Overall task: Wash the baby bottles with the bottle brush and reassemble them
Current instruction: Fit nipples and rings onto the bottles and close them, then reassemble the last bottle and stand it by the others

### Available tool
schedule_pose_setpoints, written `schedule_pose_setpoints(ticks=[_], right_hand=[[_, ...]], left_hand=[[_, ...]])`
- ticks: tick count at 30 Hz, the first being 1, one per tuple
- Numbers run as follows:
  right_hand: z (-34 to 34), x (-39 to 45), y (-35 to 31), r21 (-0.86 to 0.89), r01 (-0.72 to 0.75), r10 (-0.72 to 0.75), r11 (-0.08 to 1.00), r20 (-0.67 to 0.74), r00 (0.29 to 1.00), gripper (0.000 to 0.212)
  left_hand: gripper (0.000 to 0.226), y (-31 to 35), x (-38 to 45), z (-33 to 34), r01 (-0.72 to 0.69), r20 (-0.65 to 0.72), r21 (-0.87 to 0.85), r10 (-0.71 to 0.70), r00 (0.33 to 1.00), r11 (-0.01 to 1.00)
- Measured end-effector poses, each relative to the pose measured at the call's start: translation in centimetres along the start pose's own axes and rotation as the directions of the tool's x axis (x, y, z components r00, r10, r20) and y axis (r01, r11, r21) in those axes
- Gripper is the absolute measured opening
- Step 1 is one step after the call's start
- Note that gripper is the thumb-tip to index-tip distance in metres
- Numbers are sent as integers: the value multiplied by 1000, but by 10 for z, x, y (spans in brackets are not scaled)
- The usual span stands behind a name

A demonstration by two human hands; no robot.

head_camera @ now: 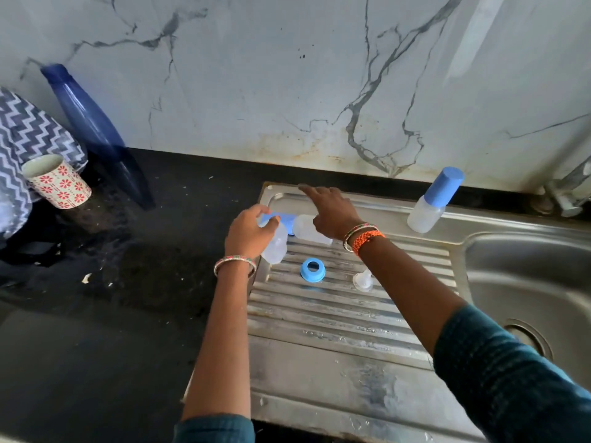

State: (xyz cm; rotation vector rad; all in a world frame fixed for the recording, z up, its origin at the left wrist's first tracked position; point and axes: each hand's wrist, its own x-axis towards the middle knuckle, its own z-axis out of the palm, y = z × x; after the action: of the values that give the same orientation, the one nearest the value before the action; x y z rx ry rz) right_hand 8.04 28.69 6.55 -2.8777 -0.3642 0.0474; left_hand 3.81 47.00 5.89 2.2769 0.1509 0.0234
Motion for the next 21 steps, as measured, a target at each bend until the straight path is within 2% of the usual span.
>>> schedule_pose_setpoints(ticks=[2, 4, 7, 9, 11, 14, 18, 21], right_hand=[[-4, 5, -10, -145, 82, -65, 986, 116, 991, 59], [-4, 8, -17, -234, 100, -50, 967, 212, 976, 55], [-1, 6, -15, -300, 96, -48, 949, 165, 985, 54], [-2, 4, -4, -161, -2, 11, 987, 58, 998, 54], [-3, -1, 14, 136, -136, 149, 981, -90, 985, 60], [-2, -12, 46, 459, -228, 383, 859, -279, 881, 65], [5, -25, 80, 645, -274, 561, 714, -293, 774, 62], [13, -27, 90, 642, -291, 568, 709, -276, 776, 61]], left_hand=[[26, -9, -2, 2, 3, 23, -57, -2, 1000, 998], [31, -10, -7, 3, -12, 21, -57, 13, 1000, 998], [42, -6, -13, 5, -53, 34, -46, 55, 998, 998], [50, -3, -18, 4, -102, 44, -56, 104, 994, 993], [62, -3, -21, 4, -123, 75, -61, 127, 989, 991], [64, -2, -23, 7, -128, 113, -33, 131, 985, 991], [56, 7, -21, 13, -183, 31, -68, 185, 982, 981], [56, 14, -17, 15, -214, 28, -82, 217, 976, 973]])
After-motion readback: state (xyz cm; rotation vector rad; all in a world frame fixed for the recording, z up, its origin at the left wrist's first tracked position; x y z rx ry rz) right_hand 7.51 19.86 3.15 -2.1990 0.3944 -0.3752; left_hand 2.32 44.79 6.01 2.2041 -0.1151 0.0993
